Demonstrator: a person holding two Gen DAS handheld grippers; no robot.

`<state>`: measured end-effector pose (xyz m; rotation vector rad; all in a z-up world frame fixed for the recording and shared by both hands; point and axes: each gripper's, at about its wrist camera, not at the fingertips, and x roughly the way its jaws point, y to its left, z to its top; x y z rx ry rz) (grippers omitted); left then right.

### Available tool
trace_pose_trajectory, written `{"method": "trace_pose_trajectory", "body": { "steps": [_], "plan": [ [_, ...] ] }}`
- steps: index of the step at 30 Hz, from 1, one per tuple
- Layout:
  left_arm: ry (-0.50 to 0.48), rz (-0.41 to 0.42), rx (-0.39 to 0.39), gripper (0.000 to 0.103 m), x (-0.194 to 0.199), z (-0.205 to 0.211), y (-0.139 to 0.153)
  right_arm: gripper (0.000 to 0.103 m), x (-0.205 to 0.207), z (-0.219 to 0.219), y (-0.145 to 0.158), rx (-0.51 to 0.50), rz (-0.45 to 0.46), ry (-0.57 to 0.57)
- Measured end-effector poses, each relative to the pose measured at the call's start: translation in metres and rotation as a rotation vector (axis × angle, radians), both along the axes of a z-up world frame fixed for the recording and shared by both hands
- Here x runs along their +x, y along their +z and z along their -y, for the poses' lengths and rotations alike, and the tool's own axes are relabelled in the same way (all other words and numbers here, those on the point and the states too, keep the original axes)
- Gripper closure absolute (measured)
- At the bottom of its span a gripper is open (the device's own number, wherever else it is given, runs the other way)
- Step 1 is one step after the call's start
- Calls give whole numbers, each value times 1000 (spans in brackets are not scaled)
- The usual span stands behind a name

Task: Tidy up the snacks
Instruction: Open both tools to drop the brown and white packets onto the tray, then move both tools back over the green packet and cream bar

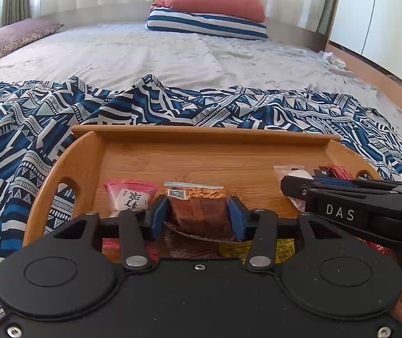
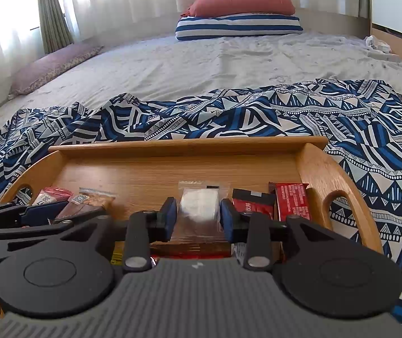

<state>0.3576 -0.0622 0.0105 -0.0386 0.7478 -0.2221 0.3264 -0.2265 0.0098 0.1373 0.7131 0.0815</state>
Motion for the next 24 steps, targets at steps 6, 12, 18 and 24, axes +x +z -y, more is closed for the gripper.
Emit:
{"method": "trace_pose_trajectory", "body": {
  "steps": [6, 12, 18, 24],
  "plan": [
    [1, 17, 7, 41, -8, -1, 8, 46, -7, 2, 9, 17, 27, 2],
    [9, 61, 21, 23, -28, -7, 25, 42, -27, 3, 26, 10, 66, 33],
    [-12, 76, 19, 16, -58, -15, 37, 37, -57, 2, 40, -12, 93, 83],
    [-42, 95, 16, 14, -96, -23, 50, 34, -90, -3, 51, -27, 112, 123]
  ]
}}
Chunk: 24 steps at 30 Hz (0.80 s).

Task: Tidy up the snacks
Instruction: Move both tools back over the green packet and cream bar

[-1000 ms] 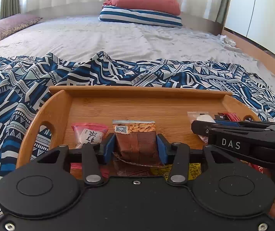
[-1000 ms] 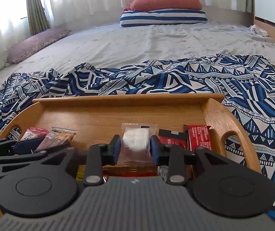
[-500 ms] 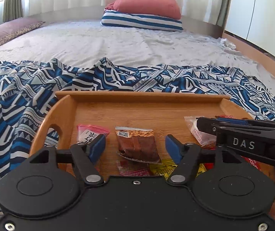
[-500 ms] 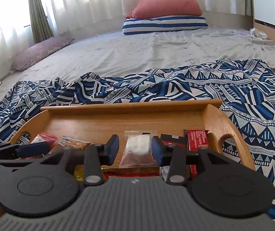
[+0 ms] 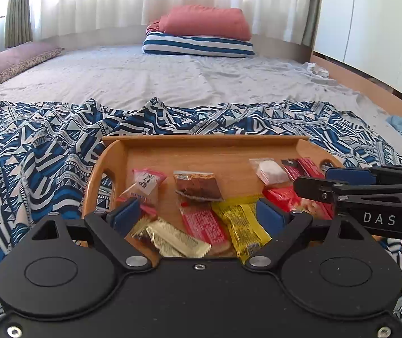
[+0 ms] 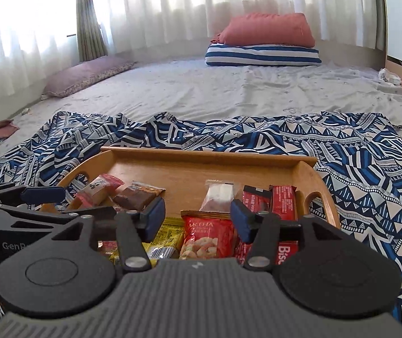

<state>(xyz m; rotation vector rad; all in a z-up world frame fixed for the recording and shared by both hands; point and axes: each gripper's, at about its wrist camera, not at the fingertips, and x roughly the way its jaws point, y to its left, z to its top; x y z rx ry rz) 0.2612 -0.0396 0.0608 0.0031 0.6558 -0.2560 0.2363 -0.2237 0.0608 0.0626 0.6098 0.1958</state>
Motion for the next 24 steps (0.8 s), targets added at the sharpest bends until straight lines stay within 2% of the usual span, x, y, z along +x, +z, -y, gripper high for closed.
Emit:
{"method": "trace_pose_trajectory", "body": {
  "steps": [9, 24],
  "plan": [
    [-29, 12, 12, 11, -55, -9, 13, 29, -48, -8, 10, -16, 19, 32],
    [-102, -17, 27, 10, -119, -4, 3, 26, -110, -7, -4, -46, -6, 39]
  ]
}}
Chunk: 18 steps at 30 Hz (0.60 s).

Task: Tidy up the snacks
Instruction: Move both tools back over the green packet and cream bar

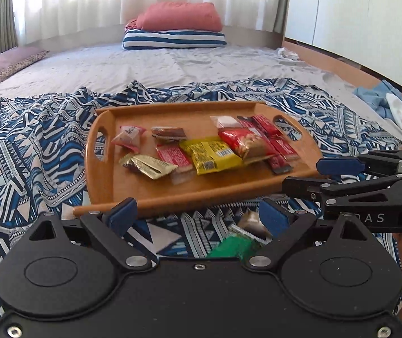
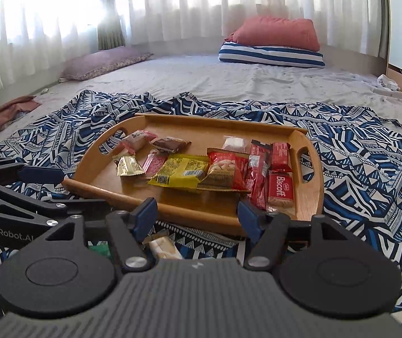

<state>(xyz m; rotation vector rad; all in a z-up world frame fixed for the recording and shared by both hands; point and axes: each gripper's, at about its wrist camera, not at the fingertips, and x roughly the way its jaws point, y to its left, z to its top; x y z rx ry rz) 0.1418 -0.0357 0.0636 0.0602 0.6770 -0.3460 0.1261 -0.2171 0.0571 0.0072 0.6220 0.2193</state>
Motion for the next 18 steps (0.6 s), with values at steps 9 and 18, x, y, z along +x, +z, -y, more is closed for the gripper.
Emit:
{"method": "trace_pose_trajectory", "body": {
  "steps": [9, 18],
  "plan": [
    [-37, -49, 14, 9, -8, 11, -13, 26, -11, 9, -15, 4, -39, -6],
    [-66, -121, 47, 9, -3, 23, -28, 25, -23, 17, -27, -44, -63, 1]
  ]
}}
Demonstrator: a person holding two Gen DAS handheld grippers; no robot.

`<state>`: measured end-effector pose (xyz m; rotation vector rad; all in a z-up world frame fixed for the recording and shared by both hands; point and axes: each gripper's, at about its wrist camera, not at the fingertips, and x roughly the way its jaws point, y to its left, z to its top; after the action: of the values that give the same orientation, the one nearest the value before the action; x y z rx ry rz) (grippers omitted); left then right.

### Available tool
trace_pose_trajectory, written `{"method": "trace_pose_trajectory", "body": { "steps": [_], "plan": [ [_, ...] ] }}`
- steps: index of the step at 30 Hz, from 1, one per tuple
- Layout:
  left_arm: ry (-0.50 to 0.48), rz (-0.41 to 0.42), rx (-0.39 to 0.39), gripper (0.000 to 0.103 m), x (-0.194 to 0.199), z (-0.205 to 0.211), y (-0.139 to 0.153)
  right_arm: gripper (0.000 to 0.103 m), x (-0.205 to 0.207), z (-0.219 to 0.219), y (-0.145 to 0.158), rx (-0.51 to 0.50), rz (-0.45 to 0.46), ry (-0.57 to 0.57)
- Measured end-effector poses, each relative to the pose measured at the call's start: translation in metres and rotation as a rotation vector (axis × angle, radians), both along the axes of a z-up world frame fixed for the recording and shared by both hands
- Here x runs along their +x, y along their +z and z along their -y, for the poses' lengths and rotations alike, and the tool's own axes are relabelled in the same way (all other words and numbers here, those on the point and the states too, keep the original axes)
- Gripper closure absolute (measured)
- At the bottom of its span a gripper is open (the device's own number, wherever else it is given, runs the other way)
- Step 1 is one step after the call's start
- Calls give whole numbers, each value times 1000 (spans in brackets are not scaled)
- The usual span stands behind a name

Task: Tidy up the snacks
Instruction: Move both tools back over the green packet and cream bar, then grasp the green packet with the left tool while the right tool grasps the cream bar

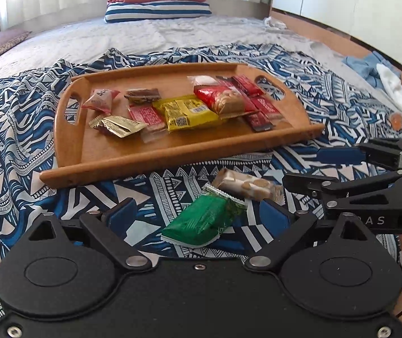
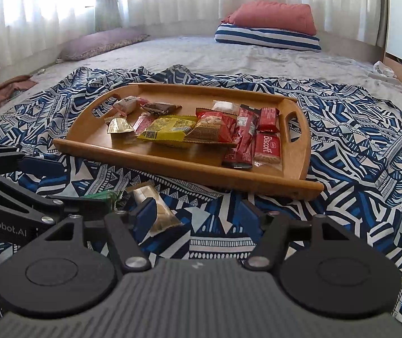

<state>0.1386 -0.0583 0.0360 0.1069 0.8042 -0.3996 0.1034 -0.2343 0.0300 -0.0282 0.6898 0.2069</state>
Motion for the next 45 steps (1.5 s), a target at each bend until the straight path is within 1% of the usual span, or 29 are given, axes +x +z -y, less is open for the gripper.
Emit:
{"method": "trace_pose_trajectory", "body": {
  "steps": [1, 3, 5, 6, 8, 9, 10, 11, 12, 13, 19, 25, 30, 33, 38, 45],
  "plan": [
    [-6, -5, 7, 10, 1, 2, -2, 25, -1, 1, -1, -1, -3, 0],
    [-16, -14, 12, 14, 2, 5, -5, 25, -2, 3, -4, 2, -9, -2],
    [-14, -26, 13, 25, 4, 9, -8, 25, -2, 5, -6, 6, -13, -5],
    [-15, -37, 10, 27, 6, 10, -9, 25, -3, 6, -7, 7, -15, -7],
    [-12, -62, -1, 39, 8, 11, -11, 25, -4, 8, -9, 10, -19, -10],
    [-8, -66, -3, 43, 9, 12, -12, 25, -4, 9, -10, 14, -21, -9],
    [-11, -65, 0, 49, 9, 13, -12, 25, -4, 10, -11, 17, -23, -9],
    [-19, -63, 2, 57, 9, 14, -13, 25, -4, 10, -12, 18, -24, -10],
    [-26, -62, 3, 63, 8, 14, -13, 25, -4, 11, -13, 18, -25, -10],
    [-34, -63, 1, 65, 7, 15, -13, 25, -4, 11, -13, 20, -26, -10],
    [-42, -54, -13, 66, 4, 13, -9, 25, -2, 9, -19, 35, -37, -5],
    [12, -17, -8, 66, 0, 2, 0, 25, 0, 4, -22, 65, -42, 9],
    [72, -15, -20, 66, 5, -12, 5, 25, 3, -5, -21, 89, -47, 28],
    [95, -14, -13, 66, 8, -19, 6, 25, 5, -11, -21, 100, -45, 39],
    [112, -18, -15, 66, 10, -24, 5, 25, 8, -22, -21, 131, -43, 43],
    [130, -17, -16, 66, 11, -26, 4, 25, 13, -36, -23, 141, -41, 30]
  ]
}}
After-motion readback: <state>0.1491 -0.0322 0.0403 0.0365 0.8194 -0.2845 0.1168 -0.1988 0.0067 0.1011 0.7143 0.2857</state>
